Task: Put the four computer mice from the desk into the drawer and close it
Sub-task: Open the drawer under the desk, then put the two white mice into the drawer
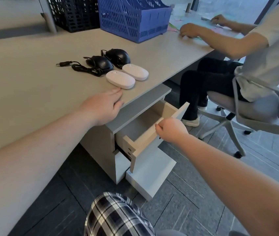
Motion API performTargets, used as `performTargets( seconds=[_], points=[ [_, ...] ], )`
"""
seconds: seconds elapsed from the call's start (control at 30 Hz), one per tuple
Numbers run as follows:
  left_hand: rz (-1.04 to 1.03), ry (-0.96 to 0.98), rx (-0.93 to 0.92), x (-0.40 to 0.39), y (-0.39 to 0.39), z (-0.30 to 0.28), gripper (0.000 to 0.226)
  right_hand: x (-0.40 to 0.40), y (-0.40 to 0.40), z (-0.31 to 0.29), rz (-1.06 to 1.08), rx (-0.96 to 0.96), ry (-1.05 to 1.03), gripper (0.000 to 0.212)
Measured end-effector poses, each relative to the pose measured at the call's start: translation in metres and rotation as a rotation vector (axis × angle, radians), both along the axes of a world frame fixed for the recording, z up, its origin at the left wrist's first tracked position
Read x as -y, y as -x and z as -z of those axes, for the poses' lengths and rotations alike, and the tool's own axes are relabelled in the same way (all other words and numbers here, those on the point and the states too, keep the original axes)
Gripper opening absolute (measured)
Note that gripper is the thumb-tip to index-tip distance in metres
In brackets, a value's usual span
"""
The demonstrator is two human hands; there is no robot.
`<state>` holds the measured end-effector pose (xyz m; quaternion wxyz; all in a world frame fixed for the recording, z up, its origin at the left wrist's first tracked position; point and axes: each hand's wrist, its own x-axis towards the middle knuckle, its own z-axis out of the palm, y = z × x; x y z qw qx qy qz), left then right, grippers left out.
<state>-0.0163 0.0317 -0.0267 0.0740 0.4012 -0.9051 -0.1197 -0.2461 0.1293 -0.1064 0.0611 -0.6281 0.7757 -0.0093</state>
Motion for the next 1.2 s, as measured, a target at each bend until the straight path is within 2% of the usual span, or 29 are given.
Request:
performTargets(
  seconds=[0.23, 0.47, 1.2],
  points=[
    [-0.03, 0.019, 0.032, -0.007, 0.007, 0.004, 0.052, -0.05, 0.014, -0.01, 0.027, -0.032, -0.121, 0.045],
    [-0.011, 0.046, 0.026, -0.009, 0.007, 0.003, 0.053, -0.09, 0.028, -0.009, 0.111, -0.089, -0.149, 0.047],
    [0.038, 0.062, 0.016, -0.01, 0.005, 0.004, 0.054, -0.114, 0.036, -0.01, 0.251, -0.157, -0.227, 0.047]
  ],
)
